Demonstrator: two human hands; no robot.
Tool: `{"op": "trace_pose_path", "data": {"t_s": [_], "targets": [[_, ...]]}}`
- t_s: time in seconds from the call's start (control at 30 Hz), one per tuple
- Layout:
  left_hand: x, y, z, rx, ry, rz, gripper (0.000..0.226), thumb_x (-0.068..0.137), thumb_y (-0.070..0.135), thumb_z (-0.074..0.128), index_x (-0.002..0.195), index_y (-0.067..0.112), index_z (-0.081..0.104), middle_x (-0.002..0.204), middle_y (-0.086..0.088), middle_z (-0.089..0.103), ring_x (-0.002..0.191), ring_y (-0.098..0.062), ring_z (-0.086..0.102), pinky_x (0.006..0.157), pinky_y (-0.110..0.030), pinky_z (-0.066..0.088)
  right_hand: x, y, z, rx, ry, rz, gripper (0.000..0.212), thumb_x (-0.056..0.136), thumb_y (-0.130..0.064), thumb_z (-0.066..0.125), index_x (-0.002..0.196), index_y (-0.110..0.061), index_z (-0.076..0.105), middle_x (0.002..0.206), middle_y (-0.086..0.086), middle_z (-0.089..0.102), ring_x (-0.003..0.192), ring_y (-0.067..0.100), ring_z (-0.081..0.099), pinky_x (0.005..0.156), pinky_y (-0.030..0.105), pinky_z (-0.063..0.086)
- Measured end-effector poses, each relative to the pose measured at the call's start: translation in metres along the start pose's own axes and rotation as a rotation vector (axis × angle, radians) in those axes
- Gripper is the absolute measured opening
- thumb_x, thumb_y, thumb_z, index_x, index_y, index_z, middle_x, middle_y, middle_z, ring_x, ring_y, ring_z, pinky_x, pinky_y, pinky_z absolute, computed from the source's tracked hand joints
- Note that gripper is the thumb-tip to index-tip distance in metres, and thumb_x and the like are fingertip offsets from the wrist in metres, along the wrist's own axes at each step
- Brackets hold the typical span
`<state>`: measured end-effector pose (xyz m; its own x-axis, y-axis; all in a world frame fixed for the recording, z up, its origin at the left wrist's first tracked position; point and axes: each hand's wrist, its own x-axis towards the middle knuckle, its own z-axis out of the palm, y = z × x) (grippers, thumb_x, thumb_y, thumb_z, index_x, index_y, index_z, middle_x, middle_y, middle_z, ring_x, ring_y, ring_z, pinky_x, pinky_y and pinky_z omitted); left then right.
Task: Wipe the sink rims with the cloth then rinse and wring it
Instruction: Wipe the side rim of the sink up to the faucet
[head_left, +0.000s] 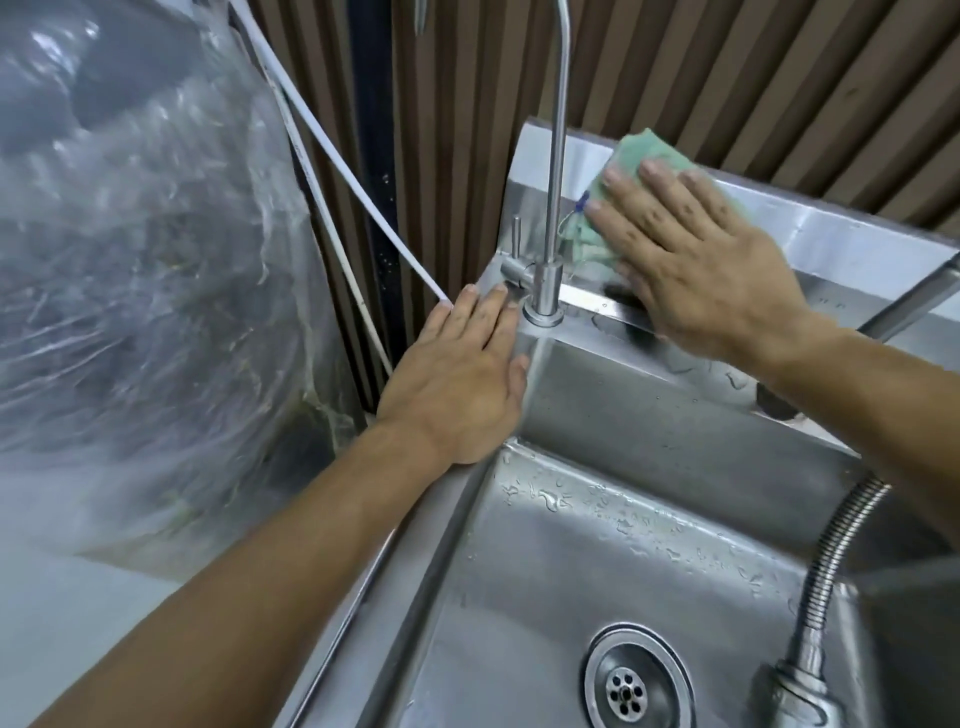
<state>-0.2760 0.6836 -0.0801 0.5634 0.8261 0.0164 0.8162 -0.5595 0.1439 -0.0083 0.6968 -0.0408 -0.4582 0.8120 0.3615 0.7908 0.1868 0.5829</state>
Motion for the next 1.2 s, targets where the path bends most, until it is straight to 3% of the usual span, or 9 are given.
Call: {"op": "trace_pose_path", "data": {"t_s": [0.1,0.23,0.3,0.53,0.6,0.8,0.93,1.07,1.2], "targets": [[0.000,0.001,0.000,-0.011,-0.013,0.001,0.063,0.108,0.041,0.009,0.165,0.014,0.004,0.173,-0.003,-0.005,0.159,-0.022,-0.007,0.129,-0.040,-0.003,0.041,-0.001,-0.001,-0.057,0.005,-0.134,0.061,0.111,-0.036,0.020,0.165,-0.015,0.002,0.172,0.014,0.003,0.159,0.036,0.004,0.130,0.051,0.006],[0.010,-0.003,-0.002,0.013,0.078,0.055,0.069,0.099,0.041,0.017,0.158,0.008,0.033,0.164,-0.009,0.031,0.151,-0.027,0.025,0.127,-0.041,0.017,0.078,0.000,-0.005,-0.081,-0.026,-0.317,0.060,0.112,-0.038,0.015,0.165,-0.013,0.006,0.172,0.012,0.005,0.159,0.035,0.005,0.130,0.051,0.009],[0.015,-0.006,-0.002,-0.004,0.096,0.082,0.072,0.095,0.044,0.014,0.152,0.007,0.040,0.158,-0.008,0.037,0.146,-0.026,0.031,0.125,-0.043,0.023,0.061,0.007,-0.001,-0.101,-0.037,-0.315,0.061,0.110,-0.040,0.011,0.165,-0.014,0.006,0.172,0.011,0.004,0.159,0.034,0.004,0.130,0.049,0.007],[0.012,-0.005,-0.002,-0.051,-0.010,0.026,0.063,0.109,0.042,0.013,0.165,0.014,0.007,0.173,-0.002,-0.002,0.159,-0.020,-0.006,0.129,-0.038,0.001,0.073,0.001,-0.002,-0.249,-0.066,-0.366,0.060,0.108,-0.040,-0.001,0.163,-0.020,-0.013,0.171,0.010,-0.013,0.159,0.033,-0.006,0.130,0.049,0.009],[0.012,-0.006,-0.003,-0.072,-0.020,0.014,0.063,0.110,0.041,0.016,0.165,0.014,0.004,0.173,-0.001,-0.006,0.159,-0.017,-0.008,0.129,-0.037,-0.001,0.074,-0.006,0.000,-0.190,-0.037,-0.300,0.060,0.112,-0.040,0.013,0.164,-0.020,-0.008,0.173,0.010,-0.006,0.159,0.033,-0.004,0.130,0.050,0.007],[0.010,-0.006,-0.002,-0.058,-0.016,0.019,0.065,0.110,0.043,0.014,0.164,0.011,0.000,0.173,-0.003,-0.007,0.159,-0.017,-0.011,0.130,-0.037,-0.003,0.011,-0.055,0.009,0.088,0.032,0.255,0.059,0.114,-0.035,0.027,0.165,-0.016,0.004,0.173,0.010,0.002,0.159,0.036,0.001,0.130,0.049,0.002],[0.010,-0.004,-0.003,-0.053,-0.017,0.017,0.065,0.110,0.043,0.014,0.164,0.011,0.001,0.173,-0.003,-0.006,0.159,-0.017,-0.011,0.130,-0.038,-0.002,0.053,-0.046,0.008,0.060,0.058,0.173,0.062,0.113,-0.033,0.032,0.165,-0.016,0.003,0.173,0.010,0.002,0.159,0.034,0.002,0.129,0.046,-0.002],[0.013,-0.005,-0.004,-0.039,-0.019,0.024,0.064,0.110,0.042,0.014,0.164,0.011,0.001,0.173,-0.003,-0.007,0.159,-0.016,-0.012,0.129,-0.036,-0.005,0.073,-0.027,0.009,-0.003,0.052,-0.016,0.059,0.114,-0.041,0.019,0.165,-0.019,-0.002,0.173,0.010,-0.001,0.160,0.032,0.000,0.130,0.047,0.003],[0.012,-0.006,-0.003,-0.036,-0.023,0.039,0.064,0.110,0.042,0.014,0.164,0.011,0.000,0.173,-0.003,-0.008,0.158,-0.017,-0.013,0.129,-0.036,-0.007,0.035,-0.036,0.012,0.031,0.046,0.170,0.065,0.112,-0.048,0.023,0.165,-0.016,0.004,0.173,0.014,0.005,0.158,0.039,0.006,0.130,0.050,0.007]]}}
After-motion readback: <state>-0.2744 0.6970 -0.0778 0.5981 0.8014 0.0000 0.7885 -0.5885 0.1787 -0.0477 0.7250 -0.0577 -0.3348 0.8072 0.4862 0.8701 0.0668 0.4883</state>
